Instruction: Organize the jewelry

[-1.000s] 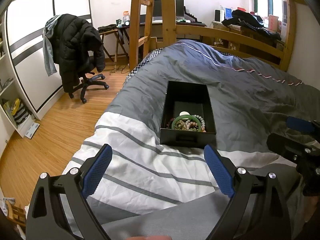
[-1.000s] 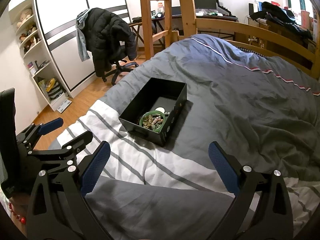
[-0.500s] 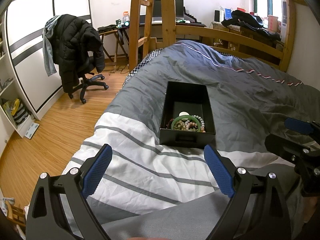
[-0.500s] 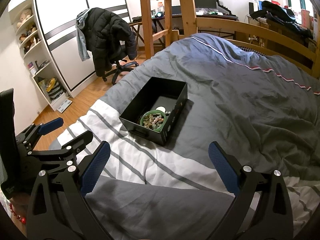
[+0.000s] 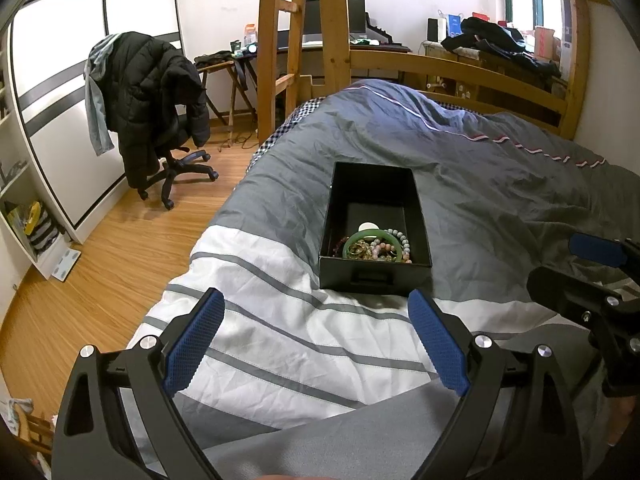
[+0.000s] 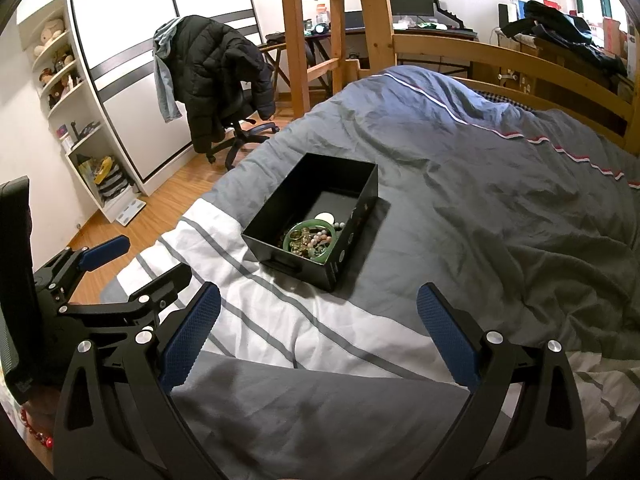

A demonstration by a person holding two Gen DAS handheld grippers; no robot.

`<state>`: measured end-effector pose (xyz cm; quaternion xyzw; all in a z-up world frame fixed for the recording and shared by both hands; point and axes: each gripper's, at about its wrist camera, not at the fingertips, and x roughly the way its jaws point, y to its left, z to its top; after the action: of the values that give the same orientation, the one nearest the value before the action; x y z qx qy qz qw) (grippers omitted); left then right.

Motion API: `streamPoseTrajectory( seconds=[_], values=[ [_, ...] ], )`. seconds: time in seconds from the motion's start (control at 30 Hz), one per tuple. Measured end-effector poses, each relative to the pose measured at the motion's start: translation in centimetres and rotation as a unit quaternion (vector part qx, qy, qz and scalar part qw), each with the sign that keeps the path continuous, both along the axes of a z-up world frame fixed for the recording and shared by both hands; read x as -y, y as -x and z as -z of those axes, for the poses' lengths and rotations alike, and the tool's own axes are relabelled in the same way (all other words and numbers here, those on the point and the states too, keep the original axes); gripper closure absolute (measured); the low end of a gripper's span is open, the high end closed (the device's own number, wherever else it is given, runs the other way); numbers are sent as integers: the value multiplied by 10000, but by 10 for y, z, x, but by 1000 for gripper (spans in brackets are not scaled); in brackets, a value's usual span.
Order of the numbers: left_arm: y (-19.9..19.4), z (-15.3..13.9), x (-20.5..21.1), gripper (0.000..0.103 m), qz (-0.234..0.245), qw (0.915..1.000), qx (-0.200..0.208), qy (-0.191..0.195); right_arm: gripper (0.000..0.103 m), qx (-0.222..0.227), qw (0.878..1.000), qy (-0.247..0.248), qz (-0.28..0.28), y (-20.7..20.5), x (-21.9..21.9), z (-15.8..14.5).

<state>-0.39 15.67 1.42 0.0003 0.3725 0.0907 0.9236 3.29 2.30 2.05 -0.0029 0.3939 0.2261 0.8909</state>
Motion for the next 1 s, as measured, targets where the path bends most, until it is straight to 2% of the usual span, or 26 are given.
streamPoseTrajectory(
  seconds=[1.0],
  values=[
    [1,1,0,11,24,10000,4,-96,6,-12,10000,-6,-3,1,-2,1]
  ],
)
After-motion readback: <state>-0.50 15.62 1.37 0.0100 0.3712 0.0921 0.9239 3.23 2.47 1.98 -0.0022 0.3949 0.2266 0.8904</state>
